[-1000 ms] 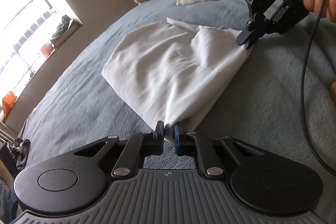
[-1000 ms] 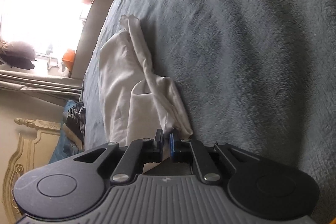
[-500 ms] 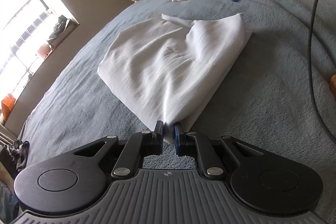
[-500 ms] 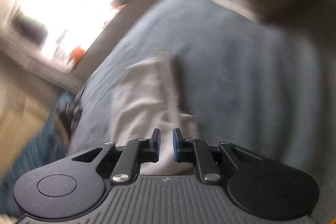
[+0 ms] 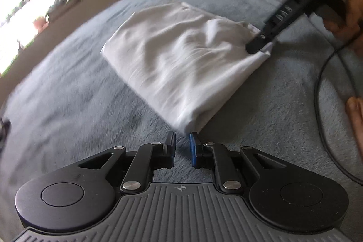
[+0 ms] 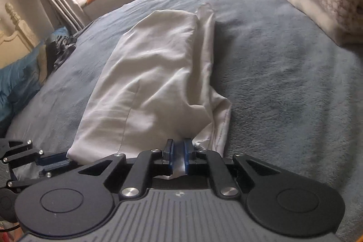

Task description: Fold clothes

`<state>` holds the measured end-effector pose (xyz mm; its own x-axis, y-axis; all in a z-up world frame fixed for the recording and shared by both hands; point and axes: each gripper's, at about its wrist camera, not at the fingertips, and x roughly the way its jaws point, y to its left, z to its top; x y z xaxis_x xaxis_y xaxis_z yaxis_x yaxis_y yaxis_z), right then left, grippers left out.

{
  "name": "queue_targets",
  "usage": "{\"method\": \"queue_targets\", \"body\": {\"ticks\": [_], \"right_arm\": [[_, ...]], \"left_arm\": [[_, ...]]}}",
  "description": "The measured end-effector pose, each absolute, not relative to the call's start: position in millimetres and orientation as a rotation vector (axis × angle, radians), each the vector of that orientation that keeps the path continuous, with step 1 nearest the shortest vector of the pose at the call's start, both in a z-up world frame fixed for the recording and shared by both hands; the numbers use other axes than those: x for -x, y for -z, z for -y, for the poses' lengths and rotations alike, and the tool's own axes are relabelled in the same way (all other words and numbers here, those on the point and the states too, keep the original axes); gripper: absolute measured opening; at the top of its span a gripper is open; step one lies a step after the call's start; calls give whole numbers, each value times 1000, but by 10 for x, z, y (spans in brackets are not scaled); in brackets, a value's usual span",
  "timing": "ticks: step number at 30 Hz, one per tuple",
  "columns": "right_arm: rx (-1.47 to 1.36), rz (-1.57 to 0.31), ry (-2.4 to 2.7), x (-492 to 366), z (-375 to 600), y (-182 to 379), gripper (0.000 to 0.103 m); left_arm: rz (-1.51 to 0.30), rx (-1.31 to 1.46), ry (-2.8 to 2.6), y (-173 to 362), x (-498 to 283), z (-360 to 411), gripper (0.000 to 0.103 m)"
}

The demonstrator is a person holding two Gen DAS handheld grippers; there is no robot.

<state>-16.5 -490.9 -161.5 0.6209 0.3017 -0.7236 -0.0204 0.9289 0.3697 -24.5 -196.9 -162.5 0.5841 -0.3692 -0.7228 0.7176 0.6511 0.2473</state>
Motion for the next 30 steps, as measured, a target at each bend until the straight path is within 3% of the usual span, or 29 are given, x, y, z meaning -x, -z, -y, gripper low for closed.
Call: {"method": "queue_targets", "body": {"ticks": [7, 16, 30], "right_arm": [[-345, -887, -179, 198, 4864, 1625, 8], [-390, -890, -173, 163, 4913, 1640, 8], [-263, -852, -214, 56, 4778, 1266, 10]], "left_arm": [[-618, -343, 684, 1273, 116, 1808, 13], [-593, -606, 739, 1694, 171, 2287, 14], [-564, -741, 891, 1075, -342, 2422, 20]]}}
